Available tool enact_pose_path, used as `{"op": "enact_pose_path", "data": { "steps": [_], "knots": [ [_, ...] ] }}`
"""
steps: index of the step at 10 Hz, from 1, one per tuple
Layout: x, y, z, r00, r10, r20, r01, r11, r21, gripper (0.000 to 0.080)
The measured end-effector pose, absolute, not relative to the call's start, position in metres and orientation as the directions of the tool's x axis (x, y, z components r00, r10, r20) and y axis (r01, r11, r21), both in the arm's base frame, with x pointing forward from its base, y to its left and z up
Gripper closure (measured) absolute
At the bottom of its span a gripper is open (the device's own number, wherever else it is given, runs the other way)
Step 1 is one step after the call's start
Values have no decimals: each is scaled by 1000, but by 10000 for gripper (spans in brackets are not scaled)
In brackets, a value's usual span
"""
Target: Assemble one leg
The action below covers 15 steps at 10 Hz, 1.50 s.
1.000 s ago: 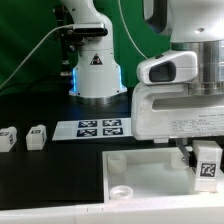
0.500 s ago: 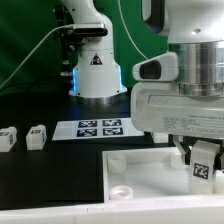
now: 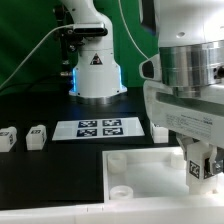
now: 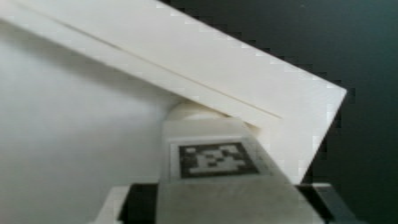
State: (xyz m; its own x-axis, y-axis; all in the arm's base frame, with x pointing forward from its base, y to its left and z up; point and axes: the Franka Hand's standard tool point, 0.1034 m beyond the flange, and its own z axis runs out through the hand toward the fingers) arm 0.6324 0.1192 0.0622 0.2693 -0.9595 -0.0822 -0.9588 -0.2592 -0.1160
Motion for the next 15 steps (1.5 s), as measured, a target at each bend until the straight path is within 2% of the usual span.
{"op": "enact_pose_path", "data": {
  "steps": [1, 3, 4, 6, 7, 8, 9, 10, 12, 14, 15],
  "knots": [
    [631, 118, 62, 140, -984, -114, -983, -125, -136, 504],
    [631, 120, 61, -54, -985, -162, -989, 75, -127, 504],
    [631, 120, 62, -81, -983, -166, -987, 102, -122, 504],
    [631, 120, 61, -16, -987, -157, -991, 37, -132, 500],
    [630, 120, 61, -5, -988, -156, -991, 26, -132, 278],
    [628, 122, 62, 139, -982, -131, -982, -119, -145, 278],
    [627, 123, 62, 336, -938, -87, -934, -319, -162, 178],
    [627, 126, 62, 465, -884, -54, -877, -451, -166, 153],
    [627, 127, 61, 645, -764, 7, -751, -636, -178, 150],
    [627, 125, 61, 755, -655, 37, -640, -748, -175, 150],
    [628, 123, 62, 846, -529, 70, -515, -843, -154, 150]
  ]
}}
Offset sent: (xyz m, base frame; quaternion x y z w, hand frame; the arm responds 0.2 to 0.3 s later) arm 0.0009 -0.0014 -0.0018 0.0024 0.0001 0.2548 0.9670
